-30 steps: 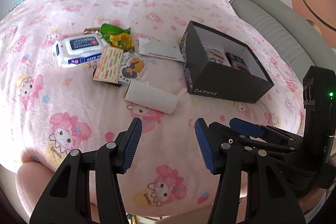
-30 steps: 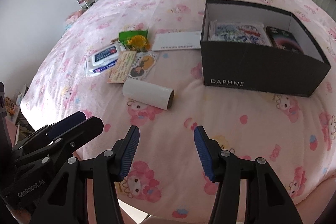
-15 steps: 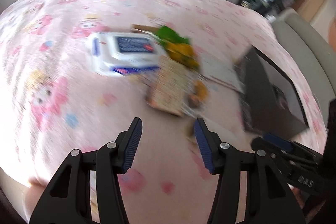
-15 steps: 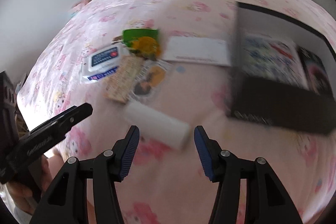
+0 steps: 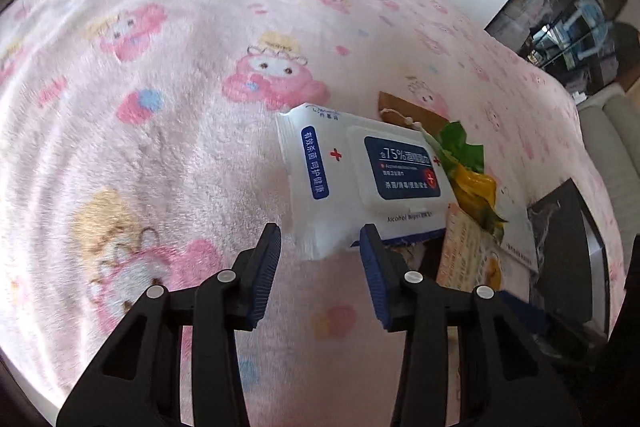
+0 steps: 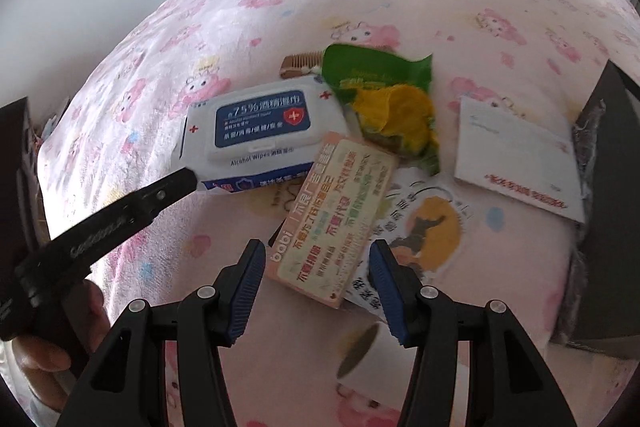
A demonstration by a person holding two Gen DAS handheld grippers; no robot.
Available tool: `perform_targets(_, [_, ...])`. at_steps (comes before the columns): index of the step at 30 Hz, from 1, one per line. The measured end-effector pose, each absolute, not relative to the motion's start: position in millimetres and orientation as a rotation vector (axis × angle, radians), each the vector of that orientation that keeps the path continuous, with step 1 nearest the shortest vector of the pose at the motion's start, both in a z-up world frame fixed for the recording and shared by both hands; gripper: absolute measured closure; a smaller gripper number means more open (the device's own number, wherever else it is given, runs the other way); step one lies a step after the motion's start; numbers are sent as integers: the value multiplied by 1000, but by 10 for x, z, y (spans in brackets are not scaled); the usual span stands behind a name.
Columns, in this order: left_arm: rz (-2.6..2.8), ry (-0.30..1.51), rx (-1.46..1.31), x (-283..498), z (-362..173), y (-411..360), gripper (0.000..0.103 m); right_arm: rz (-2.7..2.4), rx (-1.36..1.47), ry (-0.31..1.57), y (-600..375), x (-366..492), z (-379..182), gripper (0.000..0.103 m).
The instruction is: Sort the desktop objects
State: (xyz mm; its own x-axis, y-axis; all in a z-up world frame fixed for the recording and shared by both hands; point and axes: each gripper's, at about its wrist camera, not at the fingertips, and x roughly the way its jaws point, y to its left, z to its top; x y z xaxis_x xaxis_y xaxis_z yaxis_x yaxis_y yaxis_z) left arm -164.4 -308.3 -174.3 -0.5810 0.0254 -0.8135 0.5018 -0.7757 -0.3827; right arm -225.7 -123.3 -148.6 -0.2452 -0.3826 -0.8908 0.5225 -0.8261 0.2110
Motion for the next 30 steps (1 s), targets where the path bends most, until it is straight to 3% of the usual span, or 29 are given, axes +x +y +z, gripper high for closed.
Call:
perform_targets(5, [-2416, 1008, 1265, -1723, -1903, -3131, 63, -2098, 1485, 162, -1226, -2259, -1565, 53])
perform_targets(6, [-2415, 1021, 1270, -1723, -1917, -3132, 72, -2102, 1487, 155, -1211, -2246, -1559, 53])
perform_targets(7, [-2417, 1017, 1277, -1708, -1919, -3121, 90, -2105, 1487, 151, -1200, -2233, -1546, 53])
perform_targets(10, [-2431, 1059, 1254, -1609, -1861, -3084, 95, -2115, 1480, 148, -1168, -2184, -1491, 53])
perform_targets(20, [-2439, 1065, 1230, -737, -1580, -3173, 97, -2118, 1407, 190, -1198, -1976, -1244, 53])
perform_targets(24, [-2387, 1185, 1226, -422, -1675, -3429, 89, -2065, 1382, 221, -1451, -1971, -1288, 53])
perform_targets(30, [-2385, 1142, 1196, -510, -1701, -3464, 84, -2023, 1403, 269, -1854, -2155, -1578, 53])
